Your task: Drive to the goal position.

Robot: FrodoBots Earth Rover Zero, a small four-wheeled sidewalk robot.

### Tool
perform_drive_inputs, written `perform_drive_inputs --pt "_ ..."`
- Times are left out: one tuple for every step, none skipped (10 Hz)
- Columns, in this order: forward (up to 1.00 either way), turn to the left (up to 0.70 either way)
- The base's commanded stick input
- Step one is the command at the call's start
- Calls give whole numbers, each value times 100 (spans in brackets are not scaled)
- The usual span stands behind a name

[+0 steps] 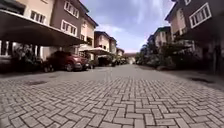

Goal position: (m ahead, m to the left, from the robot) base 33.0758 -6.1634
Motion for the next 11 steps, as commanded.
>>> perform_drive_inputs --pt "69 3" --pt "69 3" --pt "69 3" --pt "69 3" --pt "69 3" --pt "69 3" --pt "69 3" --pt "69 3" --pt "69 3" --pt "69 3" --pt "69 3"
